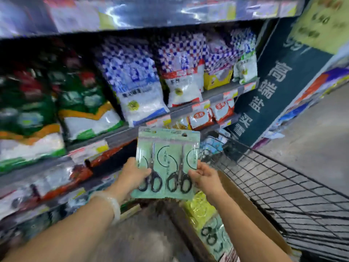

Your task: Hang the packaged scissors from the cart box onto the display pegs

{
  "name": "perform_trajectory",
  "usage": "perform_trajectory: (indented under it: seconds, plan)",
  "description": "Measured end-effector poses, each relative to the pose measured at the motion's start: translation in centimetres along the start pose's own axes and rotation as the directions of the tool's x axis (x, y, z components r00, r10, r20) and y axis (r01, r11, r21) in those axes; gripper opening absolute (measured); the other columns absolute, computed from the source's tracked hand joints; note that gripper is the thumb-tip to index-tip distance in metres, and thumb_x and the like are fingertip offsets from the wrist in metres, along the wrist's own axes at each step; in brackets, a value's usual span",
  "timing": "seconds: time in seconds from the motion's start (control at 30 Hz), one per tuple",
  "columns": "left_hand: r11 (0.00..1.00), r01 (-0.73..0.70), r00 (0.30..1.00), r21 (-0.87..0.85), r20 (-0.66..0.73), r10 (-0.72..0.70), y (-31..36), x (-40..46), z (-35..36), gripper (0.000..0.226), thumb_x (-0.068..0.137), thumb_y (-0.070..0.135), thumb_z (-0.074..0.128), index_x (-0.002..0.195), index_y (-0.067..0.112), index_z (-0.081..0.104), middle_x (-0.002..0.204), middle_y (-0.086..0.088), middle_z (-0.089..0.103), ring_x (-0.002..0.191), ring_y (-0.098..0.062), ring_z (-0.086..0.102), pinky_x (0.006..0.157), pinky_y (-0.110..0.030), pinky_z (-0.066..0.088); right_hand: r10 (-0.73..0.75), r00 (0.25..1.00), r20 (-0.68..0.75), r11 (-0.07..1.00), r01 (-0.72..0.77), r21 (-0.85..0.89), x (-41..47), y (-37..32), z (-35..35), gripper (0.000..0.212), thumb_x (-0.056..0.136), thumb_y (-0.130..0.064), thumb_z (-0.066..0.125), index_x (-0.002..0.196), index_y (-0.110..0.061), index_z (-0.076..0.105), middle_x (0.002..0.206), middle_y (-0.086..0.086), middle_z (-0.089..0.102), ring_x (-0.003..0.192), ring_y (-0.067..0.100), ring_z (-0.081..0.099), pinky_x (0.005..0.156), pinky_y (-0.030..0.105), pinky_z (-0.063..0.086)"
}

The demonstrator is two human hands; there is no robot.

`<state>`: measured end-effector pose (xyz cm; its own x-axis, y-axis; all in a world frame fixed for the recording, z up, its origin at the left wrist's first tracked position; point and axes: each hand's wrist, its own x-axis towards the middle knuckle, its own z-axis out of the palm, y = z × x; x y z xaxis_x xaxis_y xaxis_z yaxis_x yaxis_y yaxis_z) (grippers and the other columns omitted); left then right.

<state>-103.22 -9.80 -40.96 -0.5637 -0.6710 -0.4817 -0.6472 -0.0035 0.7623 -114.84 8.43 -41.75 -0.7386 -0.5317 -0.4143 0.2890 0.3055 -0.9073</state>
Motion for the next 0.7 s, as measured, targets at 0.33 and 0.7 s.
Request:
perform_trajectory:
  seconds: [0.33,0.7]
  plan:
    - [0.961,0.015,0.902,-0.276,-0.410,-0.132,-17.9,-18.1,-26.2,0.041,0.083,0.014,0.068,0.120,0.004,0.054,0.108,-0.010,0.062,0.087,-0.022,0.057,0.060,-0.025,0.042,-0.124,0.878,0.462,0.951,0.238,-0.198,-14.3,-2.9,28.5,0.026,0.088,-0.003,0.060,0.070,-0.018,0.049,0.042,-0.011,0.049,0.044,0.002,0.042,0.046,0.016,0.035]
    - [0.804,-0.049,0.578,-0.592,-0.673,-0.461,-38.3,-39.0,-44.2,0.036,0.073,0.016,0.076,0.105,0.008,0.062,0.095,-0.011,0.070,0.088,-0.030,0.066,0.083,-0.049,0.056,-0.103,0.533,0.840,0.847,0.489,-0.207,-33.8,-0.3,56.2,0.025,0.084,0.000,0.063,0.072,-0.021,0.055,0.097,0.016,0.068,0.080,0.021,0.061,0.085,0.034,0.054]
